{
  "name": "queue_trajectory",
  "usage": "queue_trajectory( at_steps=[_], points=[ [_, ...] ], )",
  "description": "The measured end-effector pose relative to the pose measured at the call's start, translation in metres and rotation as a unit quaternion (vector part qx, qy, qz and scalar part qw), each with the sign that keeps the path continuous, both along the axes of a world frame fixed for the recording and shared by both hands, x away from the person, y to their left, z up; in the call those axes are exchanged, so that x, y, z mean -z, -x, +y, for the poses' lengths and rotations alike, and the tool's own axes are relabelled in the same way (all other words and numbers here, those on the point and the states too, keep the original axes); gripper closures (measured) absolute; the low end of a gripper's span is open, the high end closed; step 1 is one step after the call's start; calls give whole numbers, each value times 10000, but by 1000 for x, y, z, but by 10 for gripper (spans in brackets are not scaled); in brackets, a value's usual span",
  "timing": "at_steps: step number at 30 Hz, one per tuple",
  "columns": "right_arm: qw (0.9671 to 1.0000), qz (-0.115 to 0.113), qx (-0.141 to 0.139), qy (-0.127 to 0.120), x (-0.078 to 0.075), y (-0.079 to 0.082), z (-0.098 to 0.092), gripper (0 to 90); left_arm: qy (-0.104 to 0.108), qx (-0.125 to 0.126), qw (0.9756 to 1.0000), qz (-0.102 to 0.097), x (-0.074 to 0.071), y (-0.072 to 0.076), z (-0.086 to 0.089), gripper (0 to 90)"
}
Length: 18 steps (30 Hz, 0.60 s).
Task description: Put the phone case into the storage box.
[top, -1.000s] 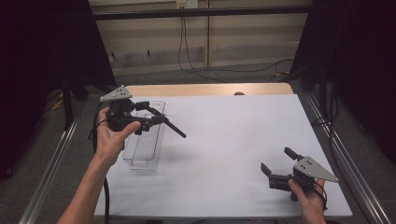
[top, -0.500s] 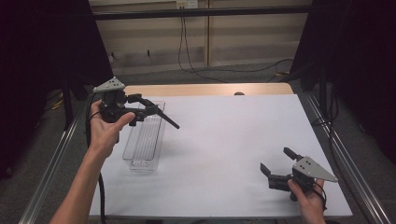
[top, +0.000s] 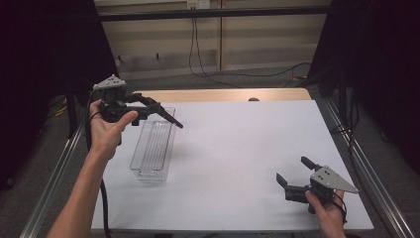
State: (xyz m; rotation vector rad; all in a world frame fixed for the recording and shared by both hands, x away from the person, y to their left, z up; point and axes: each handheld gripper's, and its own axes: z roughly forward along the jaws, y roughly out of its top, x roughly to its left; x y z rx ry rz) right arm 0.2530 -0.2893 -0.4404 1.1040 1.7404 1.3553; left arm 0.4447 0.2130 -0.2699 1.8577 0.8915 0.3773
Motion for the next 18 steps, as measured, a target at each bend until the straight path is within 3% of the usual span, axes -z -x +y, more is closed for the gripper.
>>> queue_trajectory(
  at_steps=[18],
  points=[
    [10000, -24, -38, -10, -1, 0, 0, 0, -124, -705, 9974, 98, 6, -19, 14, 142]
  ],
)
